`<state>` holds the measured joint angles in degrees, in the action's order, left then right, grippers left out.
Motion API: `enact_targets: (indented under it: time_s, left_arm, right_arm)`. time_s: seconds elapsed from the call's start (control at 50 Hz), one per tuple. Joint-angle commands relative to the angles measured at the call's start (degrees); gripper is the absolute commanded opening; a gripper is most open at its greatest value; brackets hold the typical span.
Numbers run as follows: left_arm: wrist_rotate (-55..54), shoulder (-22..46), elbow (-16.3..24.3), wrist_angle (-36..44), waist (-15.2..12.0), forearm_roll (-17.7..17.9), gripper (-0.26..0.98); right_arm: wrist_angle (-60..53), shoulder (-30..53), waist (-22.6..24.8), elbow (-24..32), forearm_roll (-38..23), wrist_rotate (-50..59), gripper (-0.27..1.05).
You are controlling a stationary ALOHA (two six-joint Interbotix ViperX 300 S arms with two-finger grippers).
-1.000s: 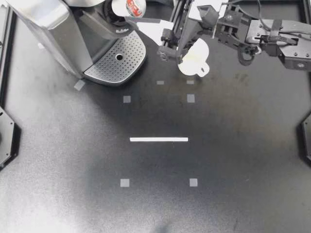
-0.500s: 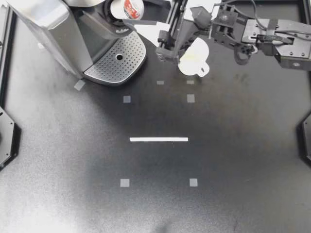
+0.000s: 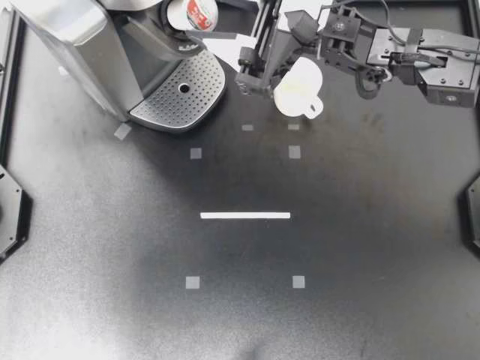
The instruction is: Place the coffee capsule inside the capsule container, then place the cup onto the center of the cup tray.
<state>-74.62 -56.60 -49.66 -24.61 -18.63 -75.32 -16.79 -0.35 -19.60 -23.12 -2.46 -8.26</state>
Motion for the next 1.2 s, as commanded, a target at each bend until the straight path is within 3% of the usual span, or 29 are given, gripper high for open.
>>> enact_targets:
  time_s: [0.0, 0.3, 1.18]
  left_arm:
    - [-0.09, 0.26, 0.62, 0.18, -0.18, -0.26, 0.05]
    - [-0.09, 0.35, 0.62, 0.18, -0.18, -0.26, 0.05]
    - [-0.09, 0.26, 0.79, 0.09, -0.09, -0.26, 0.05]
  right_arm:
    - [-0.26, -0.62, -0.26, 1.76, -0.09, -0.26, 0.52]
    - [-0.26, 0.44, -0.26, 2.64, 0.0, -0.79, 0.76]
    - [0.0, 0.53, -0.26, 3.69, -0.09, -2.72, 0.87]
